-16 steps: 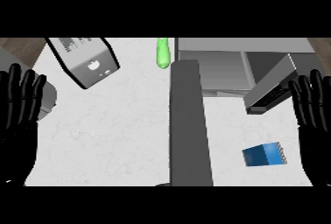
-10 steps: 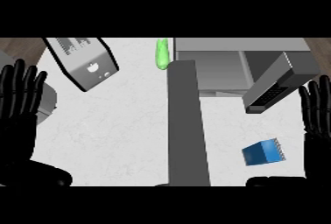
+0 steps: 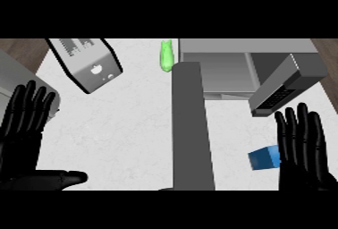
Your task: Pick up the milk, place it into the microwave and close the microwave
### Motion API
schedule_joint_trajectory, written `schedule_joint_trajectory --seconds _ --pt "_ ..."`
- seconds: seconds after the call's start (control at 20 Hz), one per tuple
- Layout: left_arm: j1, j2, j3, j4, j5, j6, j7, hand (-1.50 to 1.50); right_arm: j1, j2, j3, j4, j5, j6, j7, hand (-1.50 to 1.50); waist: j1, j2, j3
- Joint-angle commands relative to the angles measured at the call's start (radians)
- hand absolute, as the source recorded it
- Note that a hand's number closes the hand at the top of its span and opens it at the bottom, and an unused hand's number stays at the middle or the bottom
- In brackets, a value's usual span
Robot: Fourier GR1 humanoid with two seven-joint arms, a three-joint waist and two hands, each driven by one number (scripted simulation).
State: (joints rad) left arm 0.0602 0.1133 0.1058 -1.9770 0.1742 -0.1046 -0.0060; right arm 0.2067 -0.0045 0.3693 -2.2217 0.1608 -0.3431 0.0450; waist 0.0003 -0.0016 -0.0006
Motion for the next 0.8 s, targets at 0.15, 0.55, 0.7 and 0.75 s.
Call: schedule_joint_trajectory --seconds 0.15,0.55,0.7,0.75 --pt "0.116 0.002 0.039 -0.05 0.057 -0.063 -0.033 -1.5 0.037 0.004 0.083 -0.014 0.129 -0.116 0.001 -1.5 0.002 0.0 0.0" --pt "0.26 -0.049 -0.018 -0.072 0.001 -0.103 -0.134 -1.5 0.071 0.004 0.049 0.075 0.212 -0.256 -0.047 -1.5 0.003 0.001 0.0" --pt "0.246 -0.042 0.006 -0.101 0.011 -0.087 -0.099 -1.5 0.056 0.001 -0.05 0.16 0.164 -0.251 -0.108 -1.5 0.003 0.002 0.001" --pt "0.237 -0.047 -0.014 -0.155 -0.012 -0.06 -0.035 -1.5 0.066 -0.01 -0.039 0.138 0.165 -0.244 -0.105 -1.5 0.001 0.001 0.001"
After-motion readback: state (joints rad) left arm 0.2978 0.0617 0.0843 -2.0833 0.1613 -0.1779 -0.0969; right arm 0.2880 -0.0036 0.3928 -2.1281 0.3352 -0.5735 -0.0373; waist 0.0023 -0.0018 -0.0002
